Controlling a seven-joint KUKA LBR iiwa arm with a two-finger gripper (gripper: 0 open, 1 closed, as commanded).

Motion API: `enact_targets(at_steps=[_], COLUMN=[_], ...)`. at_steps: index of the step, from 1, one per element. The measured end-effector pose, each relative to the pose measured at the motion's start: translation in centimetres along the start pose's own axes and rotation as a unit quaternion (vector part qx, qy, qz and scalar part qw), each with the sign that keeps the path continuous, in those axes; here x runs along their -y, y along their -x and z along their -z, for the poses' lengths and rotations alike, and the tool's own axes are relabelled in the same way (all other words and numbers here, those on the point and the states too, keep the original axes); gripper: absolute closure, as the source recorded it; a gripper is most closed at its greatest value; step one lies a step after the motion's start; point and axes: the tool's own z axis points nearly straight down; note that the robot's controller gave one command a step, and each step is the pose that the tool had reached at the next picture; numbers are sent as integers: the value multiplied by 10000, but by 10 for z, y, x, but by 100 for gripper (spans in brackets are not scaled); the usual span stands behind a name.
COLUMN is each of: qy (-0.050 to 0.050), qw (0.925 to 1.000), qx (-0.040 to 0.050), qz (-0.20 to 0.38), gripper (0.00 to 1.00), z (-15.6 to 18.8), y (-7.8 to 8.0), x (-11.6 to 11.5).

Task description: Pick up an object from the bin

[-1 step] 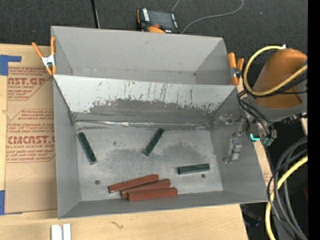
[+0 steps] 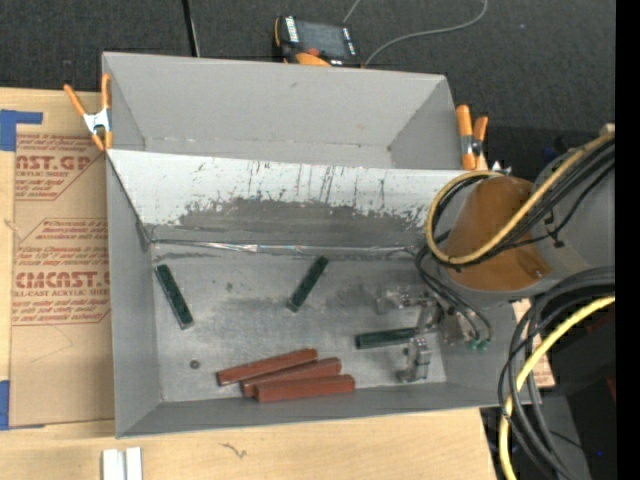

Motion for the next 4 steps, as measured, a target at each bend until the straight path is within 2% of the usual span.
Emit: enact_targets(at_steps=[1,2,3,4], qy=[-23,-16,-17,-21], qw=[9999,9999,9930,9948], qx=[50,39,78,69], qz=[152,-138,-1176,-1018], gripper=[0,0,0,0], z=[36,34,5,5], y=[-9,-21,-25,-18], x=[-16,-15,-10,-28])
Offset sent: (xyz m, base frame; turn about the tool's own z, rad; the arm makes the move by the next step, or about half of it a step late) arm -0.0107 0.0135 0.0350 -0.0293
